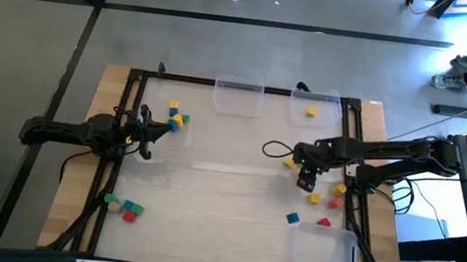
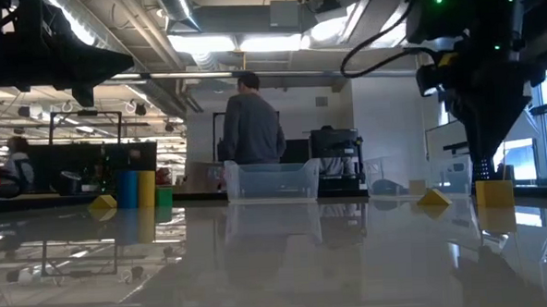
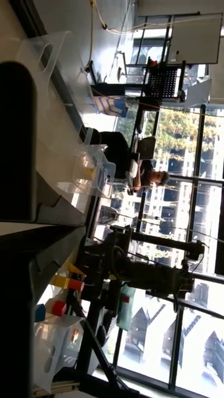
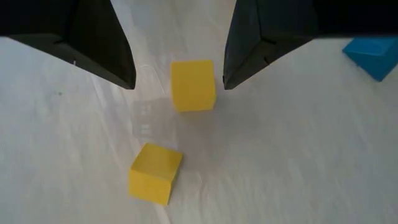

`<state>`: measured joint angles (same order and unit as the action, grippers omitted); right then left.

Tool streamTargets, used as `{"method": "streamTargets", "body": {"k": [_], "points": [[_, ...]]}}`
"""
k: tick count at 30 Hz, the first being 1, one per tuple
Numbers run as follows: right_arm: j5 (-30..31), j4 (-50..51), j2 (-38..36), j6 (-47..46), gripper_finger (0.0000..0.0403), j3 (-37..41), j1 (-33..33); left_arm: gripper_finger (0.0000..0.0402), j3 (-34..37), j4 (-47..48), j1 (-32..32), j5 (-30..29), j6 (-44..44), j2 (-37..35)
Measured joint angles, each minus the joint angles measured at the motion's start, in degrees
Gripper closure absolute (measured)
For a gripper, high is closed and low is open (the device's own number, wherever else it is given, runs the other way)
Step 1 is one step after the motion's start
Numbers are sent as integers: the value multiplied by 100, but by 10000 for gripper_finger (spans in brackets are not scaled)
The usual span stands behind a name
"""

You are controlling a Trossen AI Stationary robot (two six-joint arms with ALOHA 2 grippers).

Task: Sort blocks by size
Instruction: Put the yellow square block into the top right transparent bin

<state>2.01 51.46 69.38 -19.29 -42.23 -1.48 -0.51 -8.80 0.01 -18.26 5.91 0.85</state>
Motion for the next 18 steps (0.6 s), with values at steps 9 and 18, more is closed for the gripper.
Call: {"method": "streamTargets", "body": {"k": [9,18], "points": [[80,-410,2,2,160,398,0,402,0,6,2,0,-57,1],[75,-859,4,4,160,691,-2,402,-2,46,2,0,-110,1]]}}
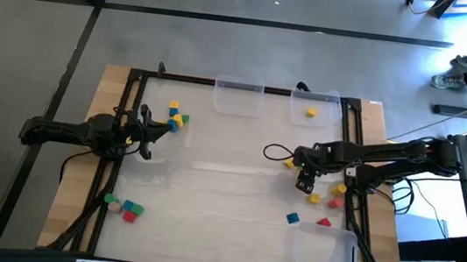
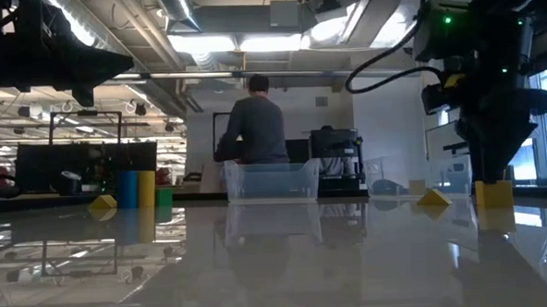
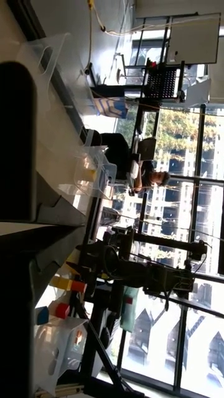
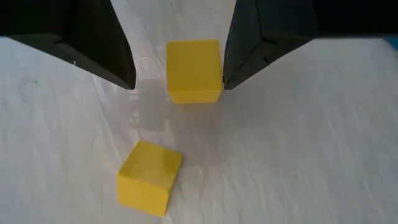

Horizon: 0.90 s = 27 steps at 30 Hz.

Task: Sort blocks by size
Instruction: Put the yellow square block into the top right transparent bin

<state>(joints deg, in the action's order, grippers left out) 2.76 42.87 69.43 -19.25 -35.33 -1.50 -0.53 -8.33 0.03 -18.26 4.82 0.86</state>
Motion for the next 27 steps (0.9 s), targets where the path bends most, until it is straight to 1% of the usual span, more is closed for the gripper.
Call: {"method": "streamTargets", "body": {"k": [6,11,14,20,21,27], "points": [[-89,-54,11,1,160,180,-2,402,2,2,0,0,-83,-1],[-117,-454,11,0,165,375,-2,402,2,4,-2,0,-96,0],[-87,-624,11,14,189,458,-2,402,-1,6,0,0,-96,-2],[-85,-554,11,16,267,517,-2,402,1,4,-2,0,-98,0],[-86,-573,11,17,272,517,-1,402,2,4,0,0,-98,0],[-85,-516,11,11,272,312,-2,402,1,2,-1,1,-105,0]]}}
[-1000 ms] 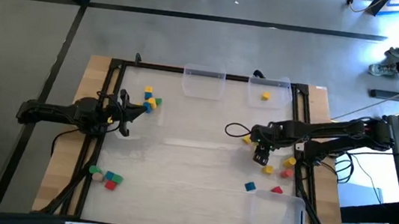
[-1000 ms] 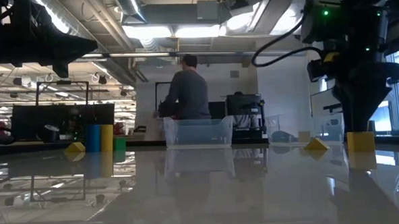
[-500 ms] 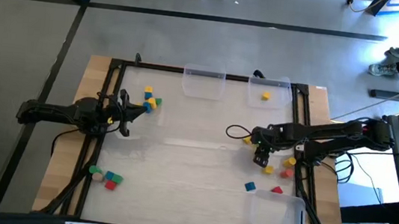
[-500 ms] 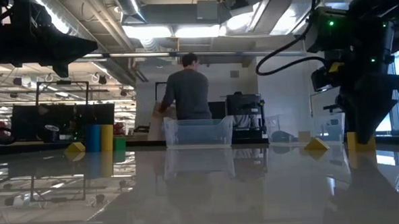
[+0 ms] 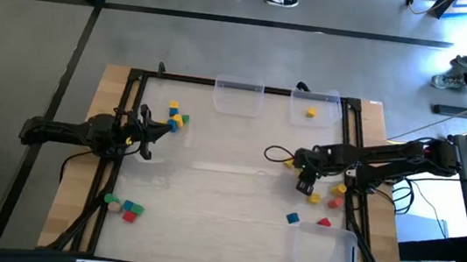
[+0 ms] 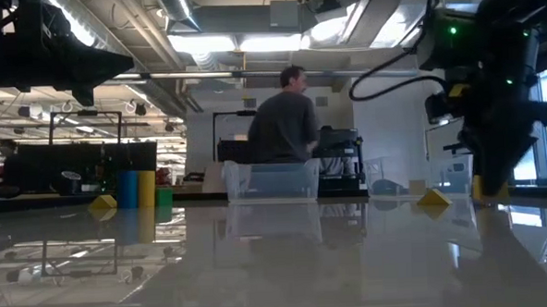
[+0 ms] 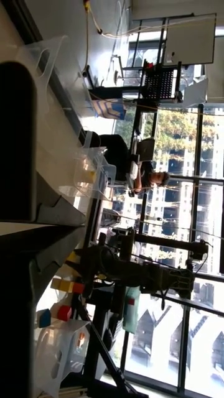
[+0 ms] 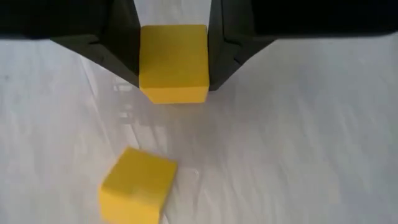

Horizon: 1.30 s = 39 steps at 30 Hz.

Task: Sort blocks by size
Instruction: Put the yellow square block into the top right transparent bin

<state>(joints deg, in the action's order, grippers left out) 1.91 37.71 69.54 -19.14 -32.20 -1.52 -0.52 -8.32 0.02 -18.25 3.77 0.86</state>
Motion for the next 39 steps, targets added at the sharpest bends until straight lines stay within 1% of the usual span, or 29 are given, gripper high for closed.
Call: {"method": "streamTargets", "body": {"k": [6,11,15,19,26,28,30,31,39], "points": [[15,98,0,148,267,-548,0,402,1,0,-1,-1,-35,-2],[443,450,0,449,268,-1058,-27,402,1,-3,1,-1,-98,-1],[658,685,0,690,268,-1411,-329,402,-1,-4,-1,-1,-96,0],[822,712,-2,1194,268,-1687,-868,402,0,-9,1,-1,-190,0],[1069,601,-2,1937,268,-1852,-2144,402,1,-10,0,0,-232,0],[1333,520,-2,2097,268,-1852,-2516,402,1,-9,0,-1,-235,-1],[1612,488,-2,2128,268,-1852,-2819,402,-1,-9,1,0,-234,0],[1654,458,-2,2145,268,-1852,-2988,402,-1,-9,1,-1,-234,0],[1652,-171,-2,2264,267,-1852,-4021,402,-1,-7,-1,-1,-270,-2]]}}
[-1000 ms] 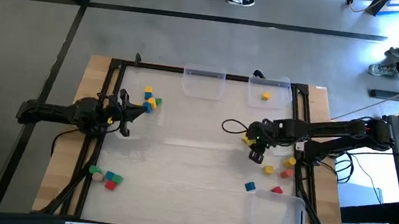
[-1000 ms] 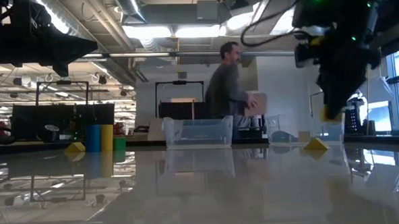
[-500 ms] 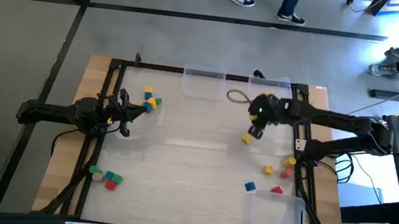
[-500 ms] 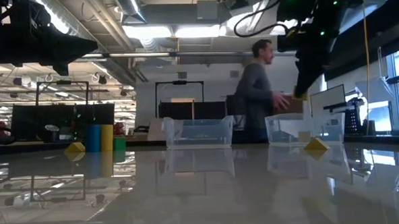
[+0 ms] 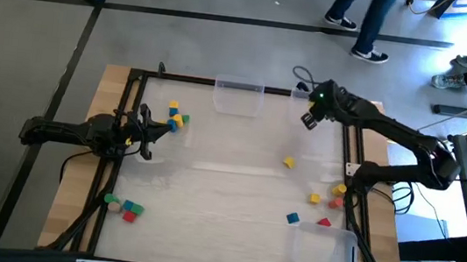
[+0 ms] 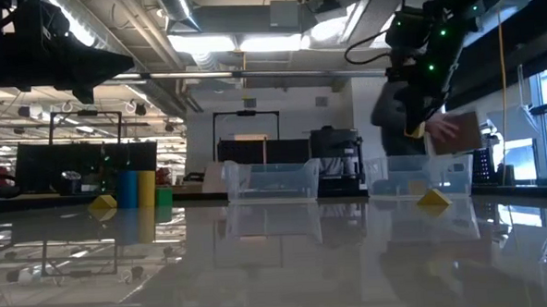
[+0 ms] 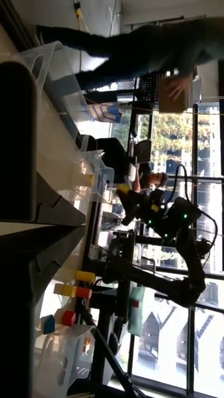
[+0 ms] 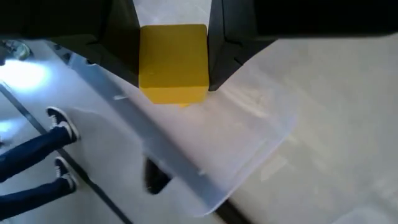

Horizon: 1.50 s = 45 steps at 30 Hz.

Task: Sort blocks by size
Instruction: Put the yellow square block into the top right transparent bin

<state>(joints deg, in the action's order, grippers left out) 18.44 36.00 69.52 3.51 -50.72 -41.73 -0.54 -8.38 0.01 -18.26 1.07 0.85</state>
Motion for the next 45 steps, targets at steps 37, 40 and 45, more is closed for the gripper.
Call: {"method": "streamTargets", "body": {"k": [37,40,45], "points": [[-714,-95,808,-153,166,0,-1190,402,2,-38,1,0,43,0],[-1134,341,494,-153,165,0,-1187,402,0,-39,0,2,43,2],[-1340,1192,-65,-183,164,2,-928,402,0,-39,0,0,41,2]]}}
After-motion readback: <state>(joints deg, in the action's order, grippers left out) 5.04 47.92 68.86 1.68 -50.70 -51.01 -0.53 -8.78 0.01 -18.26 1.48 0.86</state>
